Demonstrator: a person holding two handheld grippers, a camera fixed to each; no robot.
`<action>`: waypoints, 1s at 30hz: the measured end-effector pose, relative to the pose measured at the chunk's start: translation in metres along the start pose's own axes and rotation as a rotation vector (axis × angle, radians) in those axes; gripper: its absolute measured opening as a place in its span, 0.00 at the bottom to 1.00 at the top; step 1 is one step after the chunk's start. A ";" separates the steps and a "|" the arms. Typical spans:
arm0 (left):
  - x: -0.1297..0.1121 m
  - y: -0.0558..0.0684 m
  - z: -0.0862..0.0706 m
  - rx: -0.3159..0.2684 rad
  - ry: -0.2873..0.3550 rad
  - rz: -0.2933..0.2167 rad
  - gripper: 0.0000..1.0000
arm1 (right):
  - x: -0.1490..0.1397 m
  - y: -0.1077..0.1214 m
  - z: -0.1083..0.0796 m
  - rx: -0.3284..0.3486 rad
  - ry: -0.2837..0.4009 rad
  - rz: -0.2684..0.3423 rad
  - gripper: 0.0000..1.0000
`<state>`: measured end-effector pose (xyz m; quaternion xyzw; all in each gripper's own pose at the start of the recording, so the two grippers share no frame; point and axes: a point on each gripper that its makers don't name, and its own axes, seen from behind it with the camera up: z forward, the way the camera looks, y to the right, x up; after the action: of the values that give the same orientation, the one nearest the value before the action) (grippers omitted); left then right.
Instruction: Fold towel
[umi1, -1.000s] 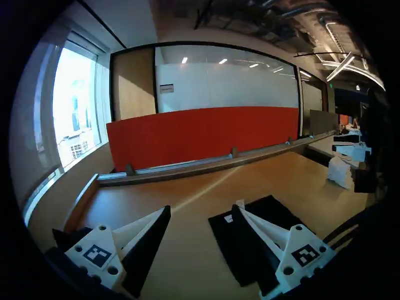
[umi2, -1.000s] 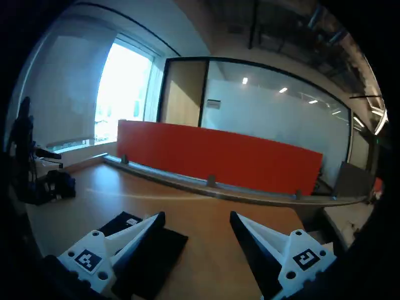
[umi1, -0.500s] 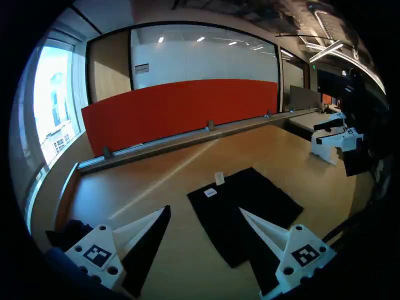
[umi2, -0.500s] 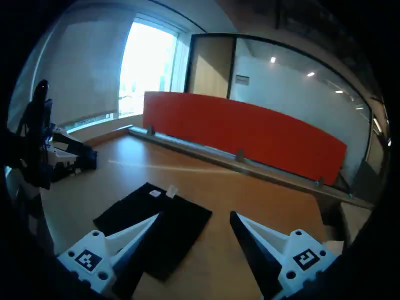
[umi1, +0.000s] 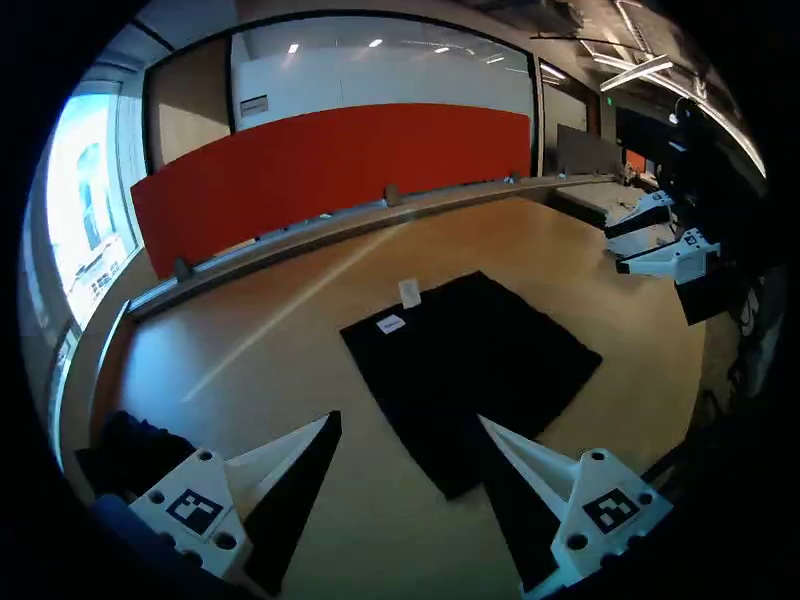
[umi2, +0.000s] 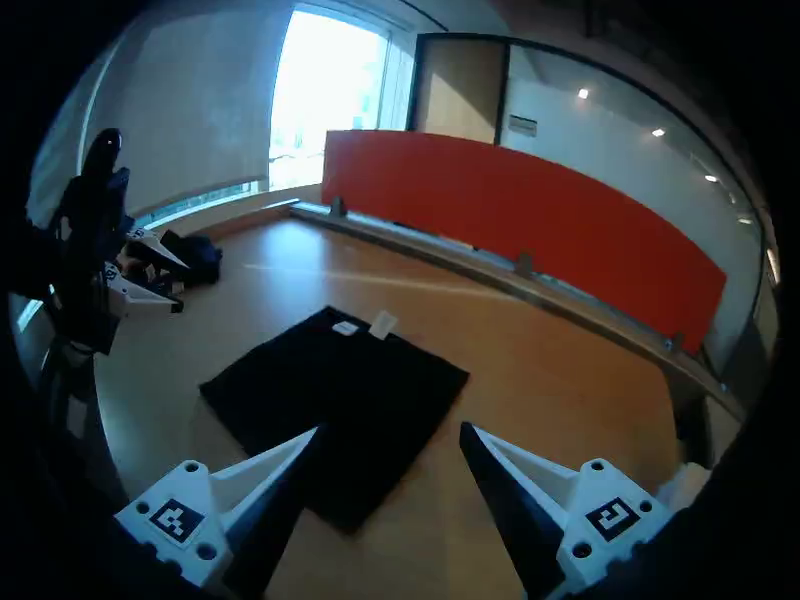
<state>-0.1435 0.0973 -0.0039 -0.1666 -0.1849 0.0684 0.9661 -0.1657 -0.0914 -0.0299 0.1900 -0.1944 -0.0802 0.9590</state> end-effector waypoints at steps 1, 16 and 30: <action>-0.005 0.002 0.002 -0.004 -0.007 -0.002 0.90 | -0.004 -0.002 0.002 0.004 -0.006 -0.001 1.00; -0.066 0.021 0.038 -0.055 -0.113 0.007 0.90 | -0.063 -0.020 0.028 0.051 -0.087 -0.036 1.00; -0.101 0.042 0.063 -0.112 -0.195 0.055 0.90 | -0.119 -0.033 0.041 0.106 -0.172 -0.053 0.99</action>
<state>-0.2639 0.1354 0.0030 -0.2181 -0.2769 0.1001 0.9305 -0.2938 -0.1078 -0.0485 0.2381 -0.2747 -0.1109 0.9250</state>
